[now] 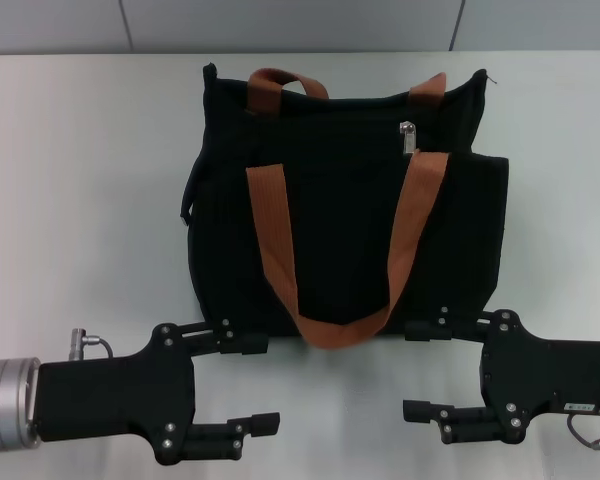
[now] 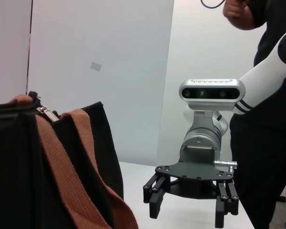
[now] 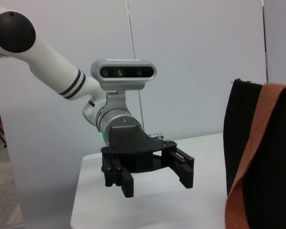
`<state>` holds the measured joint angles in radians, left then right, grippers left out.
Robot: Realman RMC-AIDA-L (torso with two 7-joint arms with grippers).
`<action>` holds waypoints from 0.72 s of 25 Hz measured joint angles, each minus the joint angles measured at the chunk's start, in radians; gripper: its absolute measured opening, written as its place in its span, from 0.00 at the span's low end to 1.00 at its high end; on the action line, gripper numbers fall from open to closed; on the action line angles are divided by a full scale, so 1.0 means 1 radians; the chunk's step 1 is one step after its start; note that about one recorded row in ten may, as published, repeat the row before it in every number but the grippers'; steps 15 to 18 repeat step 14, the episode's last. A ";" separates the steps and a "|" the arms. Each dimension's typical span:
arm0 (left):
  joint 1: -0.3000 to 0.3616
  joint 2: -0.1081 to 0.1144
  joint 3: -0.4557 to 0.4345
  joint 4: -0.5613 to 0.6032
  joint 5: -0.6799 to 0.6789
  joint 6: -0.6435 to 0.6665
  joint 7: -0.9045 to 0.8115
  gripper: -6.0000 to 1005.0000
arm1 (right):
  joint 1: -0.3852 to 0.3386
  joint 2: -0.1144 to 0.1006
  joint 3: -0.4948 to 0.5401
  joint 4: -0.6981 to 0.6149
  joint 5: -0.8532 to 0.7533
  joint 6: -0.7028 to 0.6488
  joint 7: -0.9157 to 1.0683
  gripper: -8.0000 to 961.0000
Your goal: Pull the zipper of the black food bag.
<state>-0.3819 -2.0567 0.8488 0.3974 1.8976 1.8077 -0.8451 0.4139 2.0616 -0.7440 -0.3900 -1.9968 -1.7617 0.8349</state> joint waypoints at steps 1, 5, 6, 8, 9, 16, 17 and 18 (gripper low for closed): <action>0.001 0.000 0.000 0.000 0.000 0.000 0.000 0.74 | 0.000 0.000 0.000 0.000 0.000 0.000 0.000 0.81; 0.001 0.001 0.001 0.000 0.000 0.000 -0.004 0.74 | 0.000 0.000 0.000 0.000 -0.001 0.001 0.000 0.81; 0.001 0.001 0.001 0.000 0.000 0.000 -0.005 0.74 | 0.000 0.000 0.000 -0.001 -0.001 0.001 0.000 0.81; 0.002 0.001 0.001 0.000 0.000 0.001 -0.007 0.74 | 0.001 0.000 0.000 -0.001 -0.001 0.001 0.000 0.81; 0.001 0.002 0.001 0.000 0.000 0.002 -0.007 0.74 | 0.002 0.000 0.000 -0.001 -0.001 0.001 -0.001 0.81; 0.001 0.003 -0.001 0.000 0.000 0.005 -0.008 0.74 | 0.002 0.000 0.000 -0.001 -0.001 0.001 -0.001 0.81; 0.001 0.003 -0.001 0.000 0.000 0.005 -0.008 0.74 | 0.002 0.000 0.000 -0.001 -0.001 0.001 -0.001 0.81; 0.001 0.003 -0.001 0.000 0.000 0.005 -0.008 0.74 | 0.002 0.000 0.000 -0.001 -0.001 0.001 -0.001 0.81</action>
